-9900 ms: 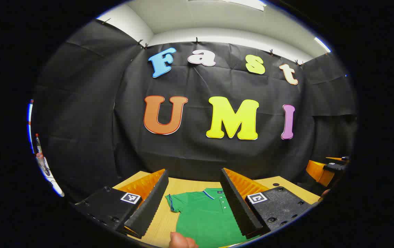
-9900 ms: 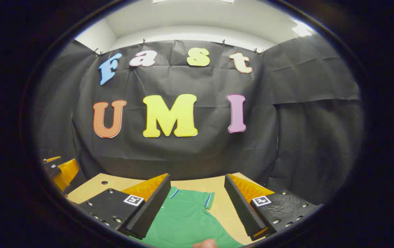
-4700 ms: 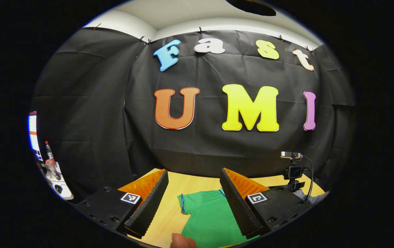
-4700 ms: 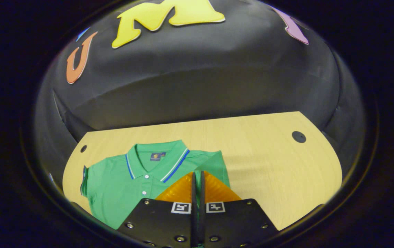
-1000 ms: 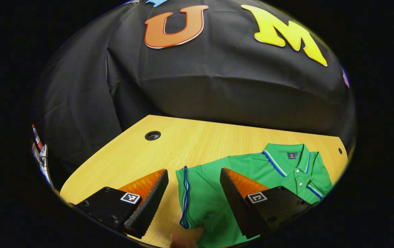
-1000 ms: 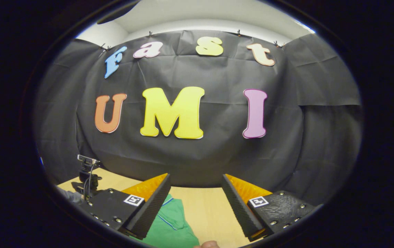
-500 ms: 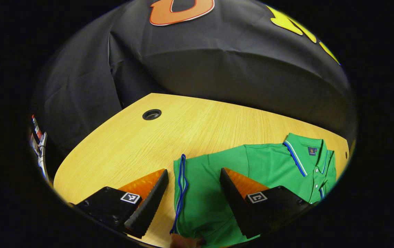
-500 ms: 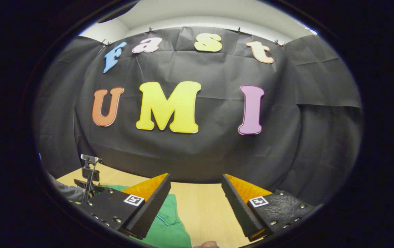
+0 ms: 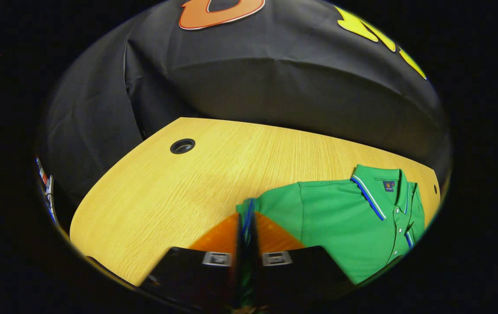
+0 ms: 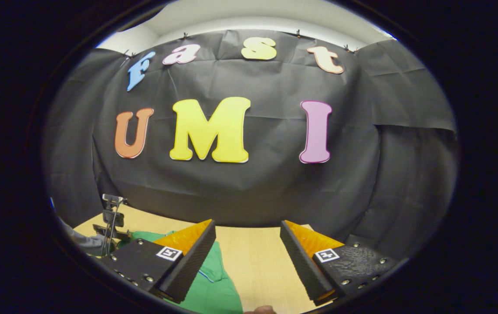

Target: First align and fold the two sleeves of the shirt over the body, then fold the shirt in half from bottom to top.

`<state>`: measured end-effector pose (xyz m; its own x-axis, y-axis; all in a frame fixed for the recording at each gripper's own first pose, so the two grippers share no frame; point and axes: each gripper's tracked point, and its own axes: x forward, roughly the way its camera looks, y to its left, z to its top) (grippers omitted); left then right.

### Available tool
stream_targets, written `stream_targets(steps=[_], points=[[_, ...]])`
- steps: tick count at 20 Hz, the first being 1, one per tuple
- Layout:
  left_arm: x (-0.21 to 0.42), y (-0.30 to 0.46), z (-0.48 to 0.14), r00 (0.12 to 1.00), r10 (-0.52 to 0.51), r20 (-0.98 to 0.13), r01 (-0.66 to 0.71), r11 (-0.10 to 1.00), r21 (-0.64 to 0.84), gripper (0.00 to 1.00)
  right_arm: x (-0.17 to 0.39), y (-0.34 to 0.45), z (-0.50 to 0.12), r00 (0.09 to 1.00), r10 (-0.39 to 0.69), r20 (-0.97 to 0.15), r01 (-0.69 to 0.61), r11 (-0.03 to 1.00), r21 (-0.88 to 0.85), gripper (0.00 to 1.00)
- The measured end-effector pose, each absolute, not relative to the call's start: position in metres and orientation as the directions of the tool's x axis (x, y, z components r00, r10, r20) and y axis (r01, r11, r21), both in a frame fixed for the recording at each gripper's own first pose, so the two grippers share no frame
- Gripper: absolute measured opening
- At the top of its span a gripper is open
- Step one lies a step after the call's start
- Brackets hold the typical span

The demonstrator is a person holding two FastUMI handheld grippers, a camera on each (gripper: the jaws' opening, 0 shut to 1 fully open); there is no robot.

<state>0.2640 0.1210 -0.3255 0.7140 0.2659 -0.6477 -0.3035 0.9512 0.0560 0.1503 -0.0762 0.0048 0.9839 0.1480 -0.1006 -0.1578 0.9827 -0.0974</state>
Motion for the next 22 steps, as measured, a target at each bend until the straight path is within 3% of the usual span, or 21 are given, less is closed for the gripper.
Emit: stream_targets(steps=[1,15,16,20,21,22], points=[[0.264,0.120,-0.325,0.715,0.275,-0.643,-0.319,0.946,0.050,0.04,0.151,-0.077,0.005,0.984,0.146,-0.099,-0.156,0.982,-0.103,0.95],[0.275,0.083,-0.293,0.763,0.199,-0.615,-0.213,0.976,0.052,0.03,0.148,-0.079,0.002,0.985,0.139,-0.101,-0.147,0.985,-0.085,0.94],[0.275,0.079,-0.290,0.766,0.193,-0.613,-0.208,0.977,0.048,0.06,0.149,-0.078,0.002,0.985,0.139,-0.098,-0.148,0.985,-0.086,0.95],[0.276,0.057,-0.279,0.783,0.156,-0.603,-0.178,0.984,0.024,0.03,0.147,-0.078,0.001,0.985,0.142,-0.102,-0.150,0.985,-0.079,0.96],[0.275,0.051,-0.278,0.783,0.147,-0.604,-0.170,0.985,0.019,0.06,0.148,-0.077,0.000,0.985,0.142,-0.102,-0.150,0.986,-0.077,0.96],[0.275,0.044,-0.277,0.784,0.138,-0.606,-0.163,0.987,0.015,0.03,0.147,-0.077,0.001,0.985,0.141,-0.099,-0.149,0.986,-0.078,0.95]])
